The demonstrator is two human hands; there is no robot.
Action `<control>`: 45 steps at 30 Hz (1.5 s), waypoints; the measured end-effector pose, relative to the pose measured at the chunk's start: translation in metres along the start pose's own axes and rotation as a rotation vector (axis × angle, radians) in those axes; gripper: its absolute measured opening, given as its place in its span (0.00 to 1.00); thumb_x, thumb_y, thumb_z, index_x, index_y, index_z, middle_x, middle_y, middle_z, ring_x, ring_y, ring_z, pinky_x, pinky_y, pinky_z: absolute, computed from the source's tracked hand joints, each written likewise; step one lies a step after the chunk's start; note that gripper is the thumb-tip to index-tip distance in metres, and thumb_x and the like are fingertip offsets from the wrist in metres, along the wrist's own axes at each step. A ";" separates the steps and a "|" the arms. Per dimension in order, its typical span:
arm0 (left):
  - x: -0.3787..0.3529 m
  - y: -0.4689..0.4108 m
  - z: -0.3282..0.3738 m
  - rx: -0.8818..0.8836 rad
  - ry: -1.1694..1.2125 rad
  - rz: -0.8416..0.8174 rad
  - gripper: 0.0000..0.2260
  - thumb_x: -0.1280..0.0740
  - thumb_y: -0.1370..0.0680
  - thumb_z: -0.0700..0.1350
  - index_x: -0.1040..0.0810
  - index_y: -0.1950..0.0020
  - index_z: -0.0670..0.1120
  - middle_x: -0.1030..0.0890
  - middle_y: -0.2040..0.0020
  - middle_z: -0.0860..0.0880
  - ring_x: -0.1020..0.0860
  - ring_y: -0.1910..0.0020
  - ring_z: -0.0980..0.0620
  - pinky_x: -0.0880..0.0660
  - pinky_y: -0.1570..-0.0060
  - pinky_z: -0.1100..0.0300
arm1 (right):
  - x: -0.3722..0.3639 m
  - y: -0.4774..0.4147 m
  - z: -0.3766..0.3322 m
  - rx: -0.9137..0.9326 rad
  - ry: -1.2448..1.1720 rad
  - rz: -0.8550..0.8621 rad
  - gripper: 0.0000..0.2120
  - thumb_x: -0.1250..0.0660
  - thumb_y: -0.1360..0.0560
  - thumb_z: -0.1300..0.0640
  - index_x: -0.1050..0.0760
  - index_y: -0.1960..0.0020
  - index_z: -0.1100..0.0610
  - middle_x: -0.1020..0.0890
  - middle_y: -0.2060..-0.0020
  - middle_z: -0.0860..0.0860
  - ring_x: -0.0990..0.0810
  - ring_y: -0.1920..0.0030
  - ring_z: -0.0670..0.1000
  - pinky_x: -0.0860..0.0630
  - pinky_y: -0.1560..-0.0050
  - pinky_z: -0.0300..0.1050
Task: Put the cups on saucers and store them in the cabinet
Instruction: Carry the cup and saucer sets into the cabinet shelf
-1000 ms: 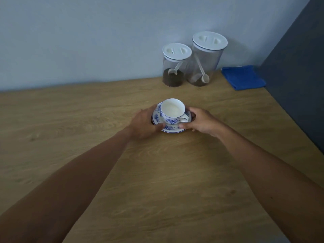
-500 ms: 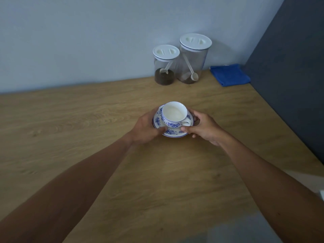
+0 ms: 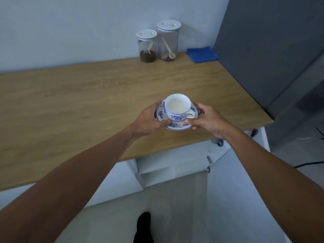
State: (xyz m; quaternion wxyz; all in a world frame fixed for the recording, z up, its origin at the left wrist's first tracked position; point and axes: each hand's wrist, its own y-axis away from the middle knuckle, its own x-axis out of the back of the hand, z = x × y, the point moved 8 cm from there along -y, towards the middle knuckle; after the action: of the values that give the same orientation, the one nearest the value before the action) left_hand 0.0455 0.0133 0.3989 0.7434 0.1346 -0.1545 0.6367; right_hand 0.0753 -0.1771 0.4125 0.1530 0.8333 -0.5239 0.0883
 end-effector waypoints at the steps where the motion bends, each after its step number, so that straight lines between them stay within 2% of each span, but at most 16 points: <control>1: -0.010 0.013 0.004 0.004 0.009 -0.005 0.32 0.24 0.29 0.45 0.31 0.27 0.52 0.20 0.37 0.55 0.22 0.40 0.58 0.25 0.38 0.59 | 0.002 0.017 0.003 -0.003 -0.006 -0.001 0.29 0.22 0.31 0.64 0.25 0.36 0.44 0.19 0.57 0.42 0.18 0.56 0.44 0.17 0.56 0.43; 4: -0.043 0.052 0.017 0.003 0.027 -0.024 0.31 0.24 0.28 0.44 0.31 0.27 0.51 0.20 0.38 0.54 0.21 0.41 0.58 0.25 0.39 0.60 | 0.006 0.068 0.015 -0.020 -0.031 -0.022 0.29 0.22 0.30 0.65 0.25 0.35 0.45 0.17 0.58 0.39 0.17 0.55 0.42 0.18 0.56 0.41; 9: -0.087 0.104 0.020 0.045 0.027 -0.044 0.33 0.23 0.30 0.49 0.32 0.28 0.54 0.20 0.38 0.55 0.21 0.40 0.56 0.25 0.37 0.53 | 0.005 0.138 0.034 -0.058 -0.049 -0.019 0.33 0.22 0.30 0.64 0.27 0.29 0.47 0.17 0.47 0.46 0.17 0.52 0.39 0.19 0.57 0.38; 11: -0.103 0.120 0.016 0.056 0.043 -0.072 0.32 0.23 0.29 0.49 0.32 0.28 0.54 0.20 0.38 0.55 0.22 0.39 0.57 0.24 0.37 0.52 | 0.004 0.161 0.043 -0.060 -0.035 0.007 0.33 0.23 0.30 0.65 0.27 0.30 0.46 0.17 0.51 0.42 0.18 0.55 0.37 0.19 0.59 0.38; 13: -0.117 0.134 0.007 0.070 0.039 -0.084 0.32 0.23 0.28 0.48 0.32 0.27 0.54 0.20 0.38 0.56 0.22 0.40 0.59 0.24 0.38 0.55 | 0.002 0.178 0.056 -0.077 -0.030 0.039 0.32 0.23 0.30 0.66 0.27 0.34 0.42 0.18 0.58 0.36 0.17 0.57 0.37 0.19 0.60 0.38; 15: -0.129 0.144 -0.003 0.096 0.036 -0.085 0.32 0.23 0.28 0.48 0.32 0.28 0.55 0.21 0.39 0.57 0.22 0.43 0.64 0.25 0.41 0.63 | -0.002 0.190 0.073 -0.096 -0.026 0.057 0.30 0.23 0.31 0.65 0.26 0.40 0.37 0.18 0.62 0.35 0.17 0.58 0.42 0.19 0.60 0.40; 18: -0.143 0.153 -0.023 0.118 0.002 -0.084 0.29 0.23 0.28 0.45 0.33 0.34 0.62 0.22 0.44 0.64 0.24 0.50 0.73 0.30 0.50 0.76 | -0.011 0.201 0.100 -0.123 -0.052 0.068 0.27 0.22 0.32 0.64 0.24 0.45 0.36 0.19 0.60 0.40 0.18 0.55 0.45 0.18 0.59 0.42; 20: -0.151 0.155 -0.040 0.123 -0.009 -0.088 0.30 0.23 0.29 0.46 0.33 0.33 0.63 0.22 0.44 0.65 0.24 0.49 0.71 0.29 0.49 0.74 | -0.018 0.201 0.121 -0.147 -0.079 0.077 0.29 0.21 0.32 0.64 0.25 0.43 0.36 0.19 0.55 0.43 0.18 0.52 0.46 0.18 0.58 0.43; 23: -0.161 0.151 -0.076 0.142 -0.014 -0.111 0.30 0.23 0.29 0.49 0.31 0.30 0.59 0.22 0.40 0.61 0.23 0.42 0.63 0.25 0.41 0.63 | -0.029 0.189 0.157 -0.191 -0.105 0.097 0.35 0.21 0.32 0.63 0.28 0.31 0.42 0.20 0.48 0.47 0.18 0.49 0.47 0.18 0.58 0.42; 27: -0.173 0.133 -0.147 0.191 -0.041 -0.122 0.38 0.23 0.31 0.53 0.37 0.24 0.56 0.25 0.34 0.56 0.25 0.36 0.57 0.25 0.36 0.54 | -0.052 0.152 0.217 -0.195 -0.110 0.081 0.36 0.20 0.33 0.60 0.28 0.29 0.46 0.20 0.45 0.52 0.18 0.46 0.50 0.17 0.57 0.44; 30: -0.181 0.111 -0.210 0.195 -0.107 -0.115 0.38 0.24 0.29 0.53 0.39 0.24 0.56 0.28 0.32 0.55 0.27 0.34 0.55 0.24 0.36 0.52 | -0.074 0.113 0.269 -0.172 -0.087 0.072 0.36 0.19 0.34 0.60 0.27 0.30 0.44 0.20 0.46 0.53 0.18 0.46 0.51 0.16 0.54 0.47; 32: -0.182 0.095 -0.244 0.180 -0.134 -0.097 0.36 0.24 0.28 0.53 0.38 0.25 0.56 0.28 0.32 0.56 0.28 0.34 0.55 0.24 0.38 0.56 | -0.083 0.086 0.297 -0.148 -0.078 0.065 0.34 0.19 0.34 0.60 0.25 0.32 0.44 0.20 0.46 0.54 0.18 0.46 0.51 0.16 0.54 0.49; 35: -0.183 0.071 -0.284 0.125 -0.141 -0.042 0.32 0.24 0.28 0.51 0.34 0.27 0.56 0.25 0.36 0.57 0.25 0.38 0.56 0.25 0.43 0.63 | -0.097 0.042 0.331 -0.091 -0.065 0.043 0.31 0.21 0.32 0.63 0.24 0.33 0.48 0.20 0.49 0.55 0.19 0.48 0.49 0.17 0.55 0.44; 37: -0.181 0.054 -0.306 0.096 -0.144 0.005 0.31 0.24 0.29 0.53 0.32 0.28 0.56 0.22 0.36 0.56 0.23 0.39 0.54 0.24 0.39 0.57 | -0.100 0.017 0.346 -0.071 -0.060 0.044 0.28 0.23 0.31 0.66 0.24 0.33 0.52 0.20 0.53 0.51 0.18 0.52 0.46 0.17 0.57 0.40; 40: -0.177 0.031 -0.338 0.056 -0.229 0.108 0.33 0.27 0.34 0.64 0.31 0.31 0.61 0.21 0.37 0.56 0.23 0.37 0.49 0.28 0.35 0.45 | -0.105 -0.018 0.369 -0.047 -0.058 0.053 0.27 0.24 0.30 0.68 0.24 0.33 0.54 0.18 0.59 0.45 0.16 0.60 0.40 0.18 0.59 0.37; 45: -0.170 0.008 -0.369 0.062 -0.259 0.180 0.36 0.30 0.39 0.68 0.31 0.32 0.62 0.22 0.36 0.56 0.25 0.36 0.46 0.29 0.35 0.45 | -0.111 -0.054 0.388 -0.009 -0.051 0.068 0.28 0.24 0.30 0.68 0.25 0.32 0.57 0.17 0.58 0.50 0.16 0.64 0.42 0.20 0.64 0.35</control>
State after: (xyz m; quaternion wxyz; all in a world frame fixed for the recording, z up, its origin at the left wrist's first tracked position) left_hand 0.0353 0.0073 -0.0067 0.6526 0.2242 -0.2409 0.6825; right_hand 0.0703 -0.1958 0.0058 0.1403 0.8162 -0.5561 0.0700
